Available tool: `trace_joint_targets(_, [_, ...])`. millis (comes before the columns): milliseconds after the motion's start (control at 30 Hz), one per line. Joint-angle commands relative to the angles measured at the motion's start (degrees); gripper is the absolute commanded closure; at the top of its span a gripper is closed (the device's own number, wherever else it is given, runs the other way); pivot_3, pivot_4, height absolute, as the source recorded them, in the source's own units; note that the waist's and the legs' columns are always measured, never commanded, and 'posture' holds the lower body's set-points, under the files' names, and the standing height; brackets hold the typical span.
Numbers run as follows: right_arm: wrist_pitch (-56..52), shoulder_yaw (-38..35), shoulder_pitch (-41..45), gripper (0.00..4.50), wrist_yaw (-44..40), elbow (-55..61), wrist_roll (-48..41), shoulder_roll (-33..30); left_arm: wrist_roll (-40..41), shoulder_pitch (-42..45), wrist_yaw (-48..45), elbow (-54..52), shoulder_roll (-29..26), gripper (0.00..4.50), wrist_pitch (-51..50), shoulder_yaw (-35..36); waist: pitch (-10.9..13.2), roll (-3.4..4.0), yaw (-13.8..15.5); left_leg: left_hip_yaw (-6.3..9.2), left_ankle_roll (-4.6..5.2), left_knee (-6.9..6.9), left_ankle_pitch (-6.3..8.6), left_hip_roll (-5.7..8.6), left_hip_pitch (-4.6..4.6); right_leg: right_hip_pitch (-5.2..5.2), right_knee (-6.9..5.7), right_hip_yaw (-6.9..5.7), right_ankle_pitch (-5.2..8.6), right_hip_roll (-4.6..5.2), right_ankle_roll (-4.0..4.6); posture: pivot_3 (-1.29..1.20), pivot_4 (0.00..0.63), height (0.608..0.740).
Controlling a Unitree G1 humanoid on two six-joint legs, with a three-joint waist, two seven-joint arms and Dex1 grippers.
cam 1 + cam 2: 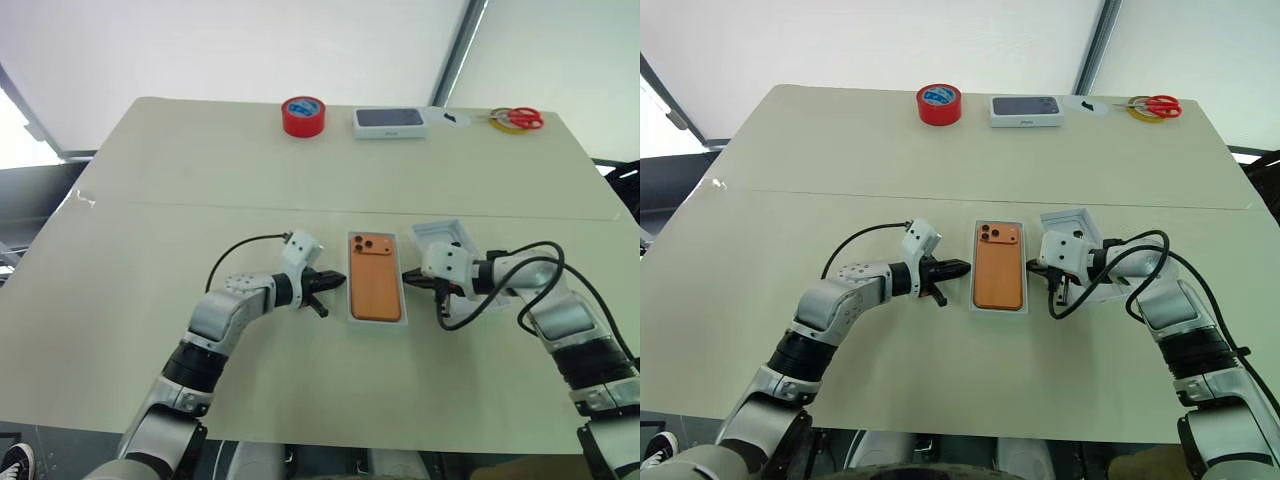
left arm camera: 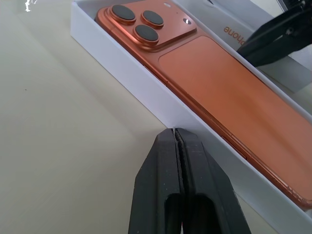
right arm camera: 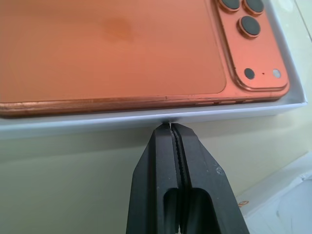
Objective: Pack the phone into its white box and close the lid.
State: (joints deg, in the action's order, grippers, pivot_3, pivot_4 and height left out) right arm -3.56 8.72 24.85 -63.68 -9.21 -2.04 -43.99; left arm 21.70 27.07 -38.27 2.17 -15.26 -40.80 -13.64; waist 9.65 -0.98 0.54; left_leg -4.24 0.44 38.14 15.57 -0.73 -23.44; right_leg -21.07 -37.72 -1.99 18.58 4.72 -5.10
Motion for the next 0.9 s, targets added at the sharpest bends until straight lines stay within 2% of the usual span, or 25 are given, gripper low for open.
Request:
trace_joint_targets(33, [-4.68, -4.39, 1.66, 4.24, -1.19, 2.82, -4.23, -2.05, 0.42, -0.99, -0.99, 0.31, -1.71, 4.19, 1.31, 3.54, 0.0, 0.0, -0.04, 0.0, 0.0, 0.0, 0.0, 0.0, 0.0, 0.0, 0.0, 0.0, 0.0, 0.0, 0.0, 0.0, 0.15, 0.73])
trace_joint_targets(100, [-6.92, -5.7, 1.58, 3.63, -1.62, 4.11, -5.56, -3.09, 0.36, -1.23, -2.1, -0.15, -2.98, 3.61, 3.24, 4.86, 0.0, 0.0, -0.07, 0.0, 0.0, 0.0, 0.0, -0.02, 0.0, -0.01, 0.0, 0.0, 0.0, 0.0, 0.0, 0.0, 0.15, 0.73])
trace_joint_targets(233, [-10.88, -9.32, 2.48, 1.5, 2.5, 6.23, -6.64, -3.5, 1.36, -1.81, -5.03, -2.25, -6.15, 1.58, 5.98, 7.3, 0.01, 0.02, -0.38, 0.0, 0.0, -0.03, 0.0, -0.04, -0.01, -0.04, 0.0, 0.0, 0.0, 0.0, 0.0, 0.0, 0.15, 0.73])
trace_joint_targets(333, [-18.76, -11.68, 1.14, 0.01, 11.89, 10.48, -4.83, -1.35, 0.6, -3.05, -8.37, -3.69, -9.68, 0.06, 11.32, 9.22, 0.01, 0.02, -0.44, 0.0, -0.01, -0.05, 0.0, -0.05, -0.02, -0.07, 0.0, 0.01, 0.0, 0.0, 0.01, 0.0, 0.15, 0.73])
trace_joint_targets(367, [-21.18, -12.02, 0.22, 0.01, 13.49, 12.3, -4.89, -1.11, 0.26, -3.52, -9.31, -4.04, -10.57, 0.06, 12.99, 9.4, 0.02, 0.03, -0.42, 0.0, -0.01, -0.06, 0.0, -0.05, -0.04, -0.11, 0.0, 0.01, 0.0, 0.01, 0.01, 0.0, 0.15, 0.73])
trace_joint_targets(467, [-38.86, -13.37, -6.18, 0.01, 17.67, 25.86, -8.58, -0.25, -1.26, -8.6, -13.92, -5.27, -14.39, 0.06, 26.38, 12.7, 0.0, 0.05, -0.28, 0.0, -0.02, -0.16, 0.0, -0.06, -0.07, -0.17, 0.05, 0.02, 0.01, 0.04, 0.02, 0.0, 0.15, 0.73])
trace_joint_targets(533, [-46.07, -14.16, -7.98, 0.01, 20.09, 31.23, -9.76, 0.2, 0.1, -11.3, -16.76, -5.86, -15.92, 0.06, 30.39, 14.64, 0.03, 0.1, -0.43, 0.0, -0.03, -0.25, 0.01, -0.07, -0.09, -0.2, 0.16, 0.02, 0.01, 0.06, 0.03, 0.0, 0.15, 0.73])
trace_joint_targets(667, [-57.66, -15.04, -8.04, 0.01, 23.71, 36.08, -11.69, 0.44, 3.39, -15.92, -21.04, -7.86, -17.84, 0.06, 34.27, 18.15, 0.07, 0.19, -1.04, -0.02, 0.05, -0.21, 0.06, -0.04, -0.12, -0.19, 0.15, 0.02, -0.01, 0.18, 0.05, 0.0, 0.15, 0.73])
trace_joint_targets(733, [-60.47, -13.19, -8.58, 0.01, 24.69, 39.39, -11.7, -0.77, 5.06, -18.73, -23.4, -9.81, -19.17, 0.06, 35.74, 20.02, 0.07, 0.19, -1.26, -0.02, 0.27, -0.22, 0.2, -0.04, -0.12, -0.22, 0.16, 0.02, -0.01, 0.19, 0.06, 0.0, 0.15, 0.73])
trace_joint_targets(900, [-76.87, -14.63, -4.93, 0.01, 25.86, 42.23, -18.01, 2.37, 8.41, -23.06, -27.39, -13.21, -22.04, 0.06, 36.24, 22.86, 0.09, 0.26, -1.64, -0.03, 0.3, -0.49, 0.22, -0.03, -0.13, -0.33, 0.26, 0.02, 0.0, 0.19, 0.06, 0.0, 0.15, 0.73])
